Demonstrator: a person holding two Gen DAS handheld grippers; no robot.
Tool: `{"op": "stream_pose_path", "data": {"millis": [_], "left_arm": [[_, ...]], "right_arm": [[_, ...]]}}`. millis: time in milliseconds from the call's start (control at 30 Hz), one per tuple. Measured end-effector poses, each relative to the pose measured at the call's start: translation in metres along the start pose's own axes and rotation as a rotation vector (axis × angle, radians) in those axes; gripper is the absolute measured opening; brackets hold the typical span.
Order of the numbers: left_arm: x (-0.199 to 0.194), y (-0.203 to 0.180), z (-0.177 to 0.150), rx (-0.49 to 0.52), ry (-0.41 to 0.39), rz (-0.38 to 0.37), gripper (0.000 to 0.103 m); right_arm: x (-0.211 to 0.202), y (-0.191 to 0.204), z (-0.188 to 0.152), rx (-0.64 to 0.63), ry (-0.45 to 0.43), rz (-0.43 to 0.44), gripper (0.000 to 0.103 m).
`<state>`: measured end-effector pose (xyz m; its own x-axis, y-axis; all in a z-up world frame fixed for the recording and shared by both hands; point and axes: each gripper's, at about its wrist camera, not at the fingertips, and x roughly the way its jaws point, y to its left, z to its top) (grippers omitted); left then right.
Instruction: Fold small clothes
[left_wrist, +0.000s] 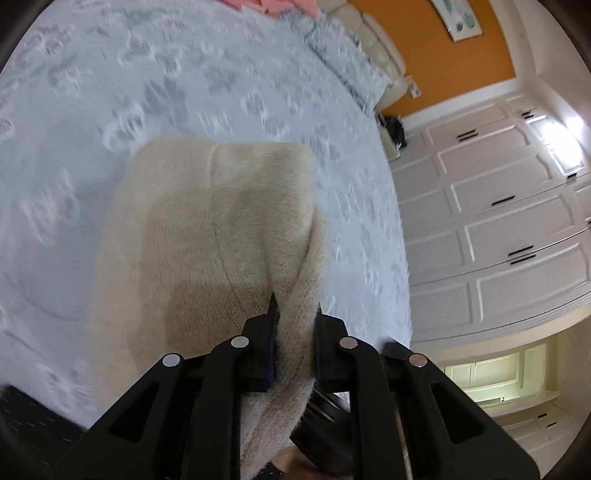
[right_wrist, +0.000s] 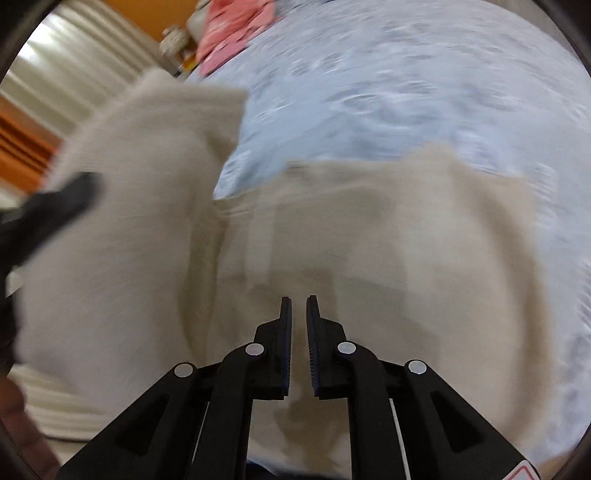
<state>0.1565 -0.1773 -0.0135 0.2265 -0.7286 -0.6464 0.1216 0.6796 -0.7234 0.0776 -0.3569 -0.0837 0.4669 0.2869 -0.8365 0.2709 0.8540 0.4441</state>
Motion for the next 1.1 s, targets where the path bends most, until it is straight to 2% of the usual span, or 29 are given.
{"op": "stream_pose_path", "data": {"millis": [100, 200, 267, 333, 367, 400, 467, 500, 533, 567, 667, 700, 833, 933, 967, 1000, 1033, 1100], "left_arm": [[0.034, -0.007, -0.016, 0.028, 0.047, 0.056, 0.014], [0.066, -0.011, -0.038, 0.057, 0.084, 0.132, 0.019], [0.070, -0.007, -0.049, 0.065, 0.075, 0.153, 0.026], [0.062, -0.010, -0.056, 0.080, 0.061, 0.118, 0.033], [0.050, -0.011, -0.059, 0.103, 0.054, 0.091, 0.041], [0.040, -0.010, -0.060, 0.122, 0.041, 0.102, 0.045], [0.014, -0.009, -0.065, 0.171, -0.009, 0.129, 0.055], [0.001, -0.007, -0.067, 0.199, -0.032, 0.146, 0.057], [-0.010, -0.004, -0.069, 0.218, -0.052, 0.167, 0.059], [-0.022, 0.001, -0.073, 0.236, -0.075, 0.194, 0.059], [-0.047, 0.016, -0.080, 0.285, -0.095, 0.277, 0.060], [-0.054, 0.022, -0.083, 0.289, -0.094, 0.307, 0.060], [-0.072, 0.046, -0.095, 0.236, -0.083, 0.306, 0.061], [-0.083, 0.062, -0.108, 0.214, -0.065, 0.309, 0.062], [-0.083, 0.065, -0.111, 0.214, -0.060, 0.310, 0.062], [-0.085, 0.068, -0.115, 0.212, -0.057, 0.314, 0.062], [-0.087, 0.071, -0.118, 0.208, -0.053, 0.316, 0.063], [-0.089, 0.074, -0.123, 0.204, -0.043, 0.311, 0.064]], "right_arm": [[-0.023, -0.030, -0.017, 0.045, -0.021, -0.011, 0.011], [-0.039, -0.054, -0.032, 0.093, -0.040, -0.013, 0.011], [-0.047, -0.069, -0.040, 0.122, -0.052, -0.019, 0.012], [-0.055, -0.079, -0.042, 0.137, -0.064, -0.025, 0.013], [-0.058, -0.082, -0.040, 0.143, -0.069, -0.023, 0.016], [-0.061, -0.085, -0.038, 0.150, -0.079, -0.015, 0.018], [-0.071, -0.087, -0.032, 0.166, -0.098, 0.030, 0.042], [-0.073, -0.086, -0.027, 0.171, -0.107, 0.057, 0.050], [-0.076, -0.083, -0.023, 0.173, -0.116, 0.082, 0.065], [-0.078, -0.078, -0.016, 0.168, -0.123, 0.105, 0.075], [-0.065, -0.060, 0.000, 0.109, -0.086, 0.108, 0.080], [-0.055, -0.056, 0.004, 0.104, -0.064, 0.100, 0.080], [-0.014, -0.041, 0.007, 0.124, 0.047, 0.108, 0.080], [0.009, -0.021, 0.001, 0.093, 0.083, 0.021, 0.078], [0.012, -0.015, -0.001, 0.082, 0.082, 0.020, 0.045], [0.015, -0.008, -0.003, 0.074, 0.099, 0.035, 0.023], [0.014, -0.001, -0.003, 0.072, 0.110, 0.039, 0.018], [-0.006, 0.022, 0.003, 0.018, 0.046, 0.051, 0.015]]}}
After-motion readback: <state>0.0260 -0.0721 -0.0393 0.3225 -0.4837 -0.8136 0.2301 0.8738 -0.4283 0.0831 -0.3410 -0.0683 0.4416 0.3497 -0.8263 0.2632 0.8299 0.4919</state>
